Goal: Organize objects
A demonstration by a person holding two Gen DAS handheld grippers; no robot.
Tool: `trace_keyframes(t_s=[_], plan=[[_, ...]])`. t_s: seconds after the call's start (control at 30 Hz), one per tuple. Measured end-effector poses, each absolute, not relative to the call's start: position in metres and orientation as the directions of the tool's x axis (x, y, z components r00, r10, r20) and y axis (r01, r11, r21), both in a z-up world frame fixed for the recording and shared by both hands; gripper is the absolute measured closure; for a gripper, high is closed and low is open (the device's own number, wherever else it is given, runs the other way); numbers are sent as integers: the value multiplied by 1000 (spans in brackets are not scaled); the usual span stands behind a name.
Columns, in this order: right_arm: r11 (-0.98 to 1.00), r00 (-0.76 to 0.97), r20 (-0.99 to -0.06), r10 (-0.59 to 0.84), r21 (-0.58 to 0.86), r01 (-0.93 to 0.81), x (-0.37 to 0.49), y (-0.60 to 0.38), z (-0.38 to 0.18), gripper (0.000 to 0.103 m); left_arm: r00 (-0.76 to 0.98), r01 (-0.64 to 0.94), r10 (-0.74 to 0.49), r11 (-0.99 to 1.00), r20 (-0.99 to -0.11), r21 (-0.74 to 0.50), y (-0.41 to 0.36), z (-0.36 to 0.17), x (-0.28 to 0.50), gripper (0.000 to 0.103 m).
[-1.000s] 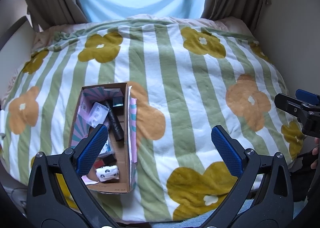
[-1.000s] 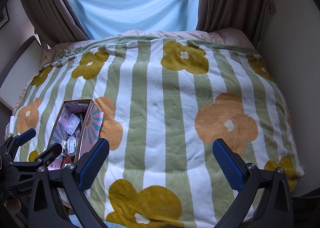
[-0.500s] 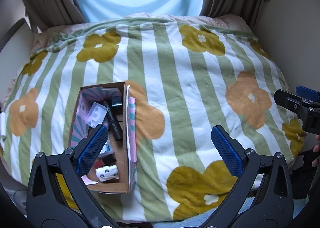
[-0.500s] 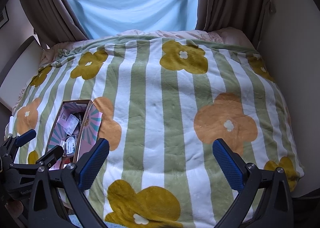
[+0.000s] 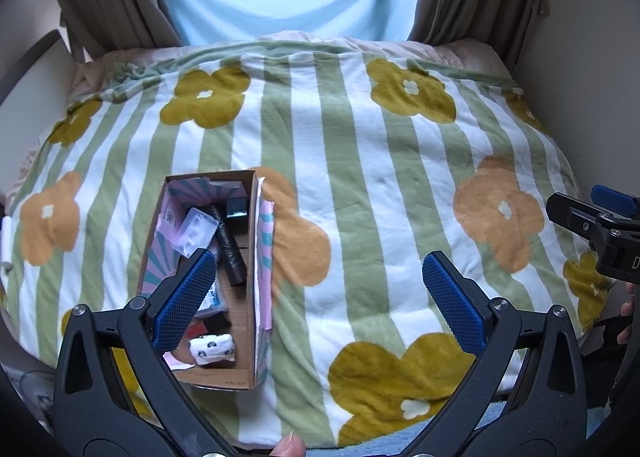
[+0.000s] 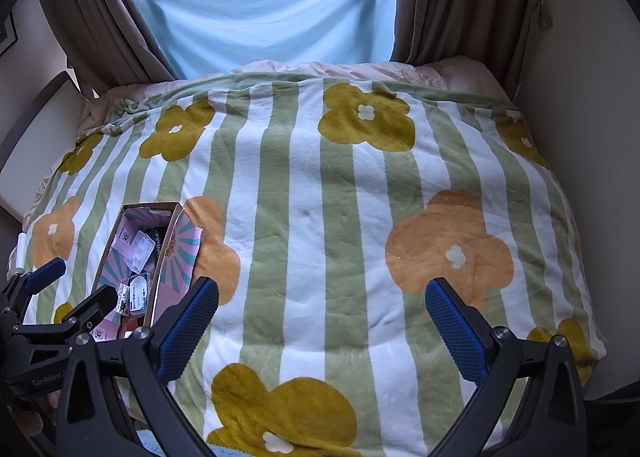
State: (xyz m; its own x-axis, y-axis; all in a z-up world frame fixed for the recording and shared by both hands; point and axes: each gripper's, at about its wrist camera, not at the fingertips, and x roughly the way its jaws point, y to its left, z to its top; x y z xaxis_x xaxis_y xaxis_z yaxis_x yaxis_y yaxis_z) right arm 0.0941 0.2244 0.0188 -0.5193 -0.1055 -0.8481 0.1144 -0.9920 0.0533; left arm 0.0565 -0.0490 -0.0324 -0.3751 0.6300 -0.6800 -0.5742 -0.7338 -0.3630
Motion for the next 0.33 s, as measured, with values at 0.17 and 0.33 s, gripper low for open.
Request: trace_keyframes(t_s=[0.17, 0.33], plan=[[-992, -518, -849, -104, 53, 113, 94, 225, 19, 1, -370, -567, 627, -737, -685, -368, -47, -34, 55, 0], [-993, -518, -849, -103, 53, 110, 94, 224, 19, 1, -369, -559, 632, -737, -682, -380, -48, -37, 54, 0]])
